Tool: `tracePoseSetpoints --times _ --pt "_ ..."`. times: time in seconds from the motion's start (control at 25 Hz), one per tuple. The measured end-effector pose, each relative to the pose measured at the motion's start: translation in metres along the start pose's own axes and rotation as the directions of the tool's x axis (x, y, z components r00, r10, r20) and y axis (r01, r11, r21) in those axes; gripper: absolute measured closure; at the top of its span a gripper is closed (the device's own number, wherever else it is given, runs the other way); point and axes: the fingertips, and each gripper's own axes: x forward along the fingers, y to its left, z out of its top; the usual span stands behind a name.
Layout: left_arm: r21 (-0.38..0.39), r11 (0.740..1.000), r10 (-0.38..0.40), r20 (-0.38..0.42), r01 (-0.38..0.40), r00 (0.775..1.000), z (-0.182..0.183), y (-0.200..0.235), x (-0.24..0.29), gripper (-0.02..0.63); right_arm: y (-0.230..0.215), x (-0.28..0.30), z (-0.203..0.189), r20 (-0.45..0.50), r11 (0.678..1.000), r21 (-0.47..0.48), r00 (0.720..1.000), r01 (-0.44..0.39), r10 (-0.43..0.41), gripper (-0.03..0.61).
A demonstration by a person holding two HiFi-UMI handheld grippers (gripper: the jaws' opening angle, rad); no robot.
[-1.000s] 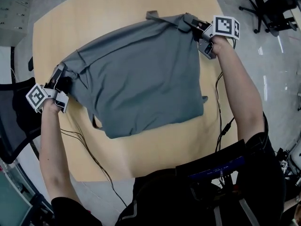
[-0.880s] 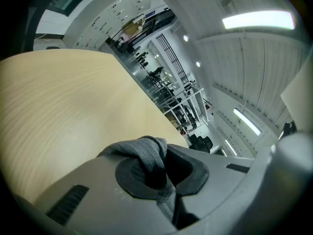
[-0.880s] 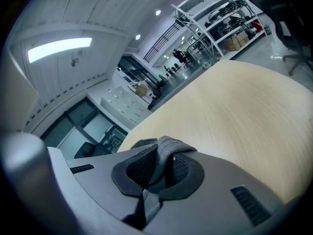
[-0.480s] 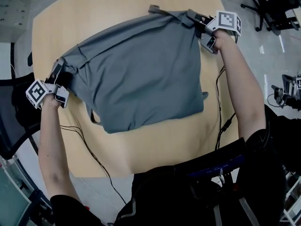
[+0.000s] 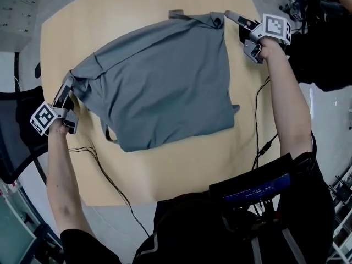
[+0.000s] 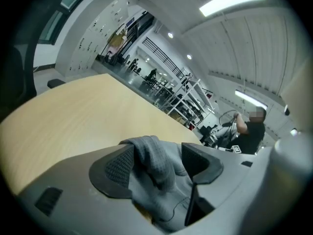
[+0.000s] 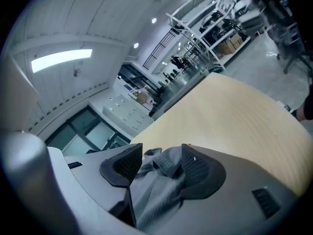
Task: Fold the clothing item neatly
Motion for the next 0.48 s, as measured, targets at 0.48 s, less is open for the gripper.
tracePoseSetpoints --times 0.48 --pt "0.172 0.982 -0.128 0.290 0.080 0.949 0.042 -0.065 -0.097 0.318 0.139 -0.061 -0.033 0.059 0.929 -0.344 0.985 -0.134 0.163 0.348"
